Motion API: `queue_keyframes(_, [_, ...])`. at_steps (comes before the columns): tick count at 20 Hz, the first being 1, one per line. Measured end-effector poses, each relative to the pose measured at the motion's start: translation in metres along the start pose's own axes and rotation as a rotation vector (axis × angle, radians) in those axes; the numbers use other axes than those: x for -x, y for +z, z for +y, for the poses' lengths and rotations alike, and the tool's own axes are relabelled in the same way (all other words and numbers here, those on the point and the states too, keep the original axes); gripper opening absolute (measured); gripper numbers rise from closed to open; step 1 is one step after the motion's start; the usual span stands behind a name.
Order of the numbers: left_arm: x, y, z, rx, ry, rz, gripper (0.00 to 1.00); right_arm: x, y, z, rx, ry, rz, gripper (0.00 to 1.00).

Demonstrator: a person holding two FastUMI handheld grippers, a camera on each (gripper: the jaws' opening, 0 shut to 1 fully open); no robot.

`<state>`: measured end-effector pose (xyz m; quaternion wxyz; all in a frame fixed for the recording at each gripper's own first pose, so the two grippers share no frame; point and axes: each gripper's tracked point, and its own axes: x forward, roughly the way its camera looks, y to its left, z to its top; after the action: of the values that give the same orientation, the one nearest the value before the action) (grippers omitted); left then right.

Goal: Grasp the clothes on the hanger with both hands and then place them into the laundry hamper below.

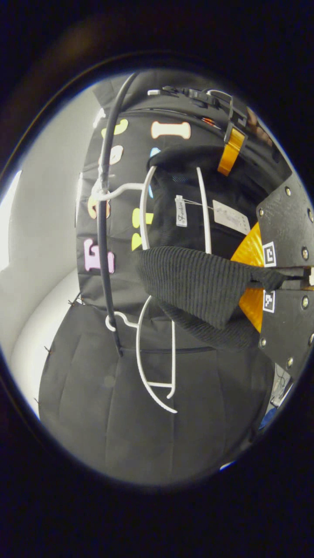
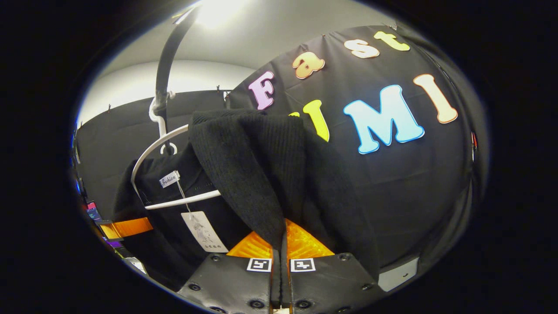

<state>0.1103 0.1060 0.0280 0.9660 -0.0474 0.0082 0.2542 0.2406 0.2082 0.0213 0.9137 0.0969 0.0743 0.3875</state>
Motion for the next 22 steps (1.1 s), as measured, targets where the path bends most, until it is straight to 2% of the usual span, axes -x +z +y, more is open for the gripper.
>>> queue_keyframes(4, [0.016,0.026,0.004,0.021,-0.001,-0.051,0.05,0.003,0.019,-0.020,-0.020,-0.045,-0.035,0.02])
queue_keyframes(9, [0.023,0.045,0.014,-0.004,0.018,-0.081,0.05,0.003,0.039,-0.036,-0.021,-0.097,-0.075,0.02])
queue_keyframes(16, [0.026,0.066,0.050,-0.070,0.061,-0.102,0.05,-0.001,0.057,-0.050,-0.001,-0.159,-0.144,0.02])
queue_keyframes(20, [0.028,0.079,0.074,-0.192,0.100,-0.104,0.04,0.002,0.066,-0.056,-0.009,-0.183,-0.184,0.02])
queue_keyframes(22, [0.027,0.086,0.077,-0.194,0.108,-0.114,0.05,-0.001,0.074,-0.068,-0.003,-0.202,-0.206,0.00])
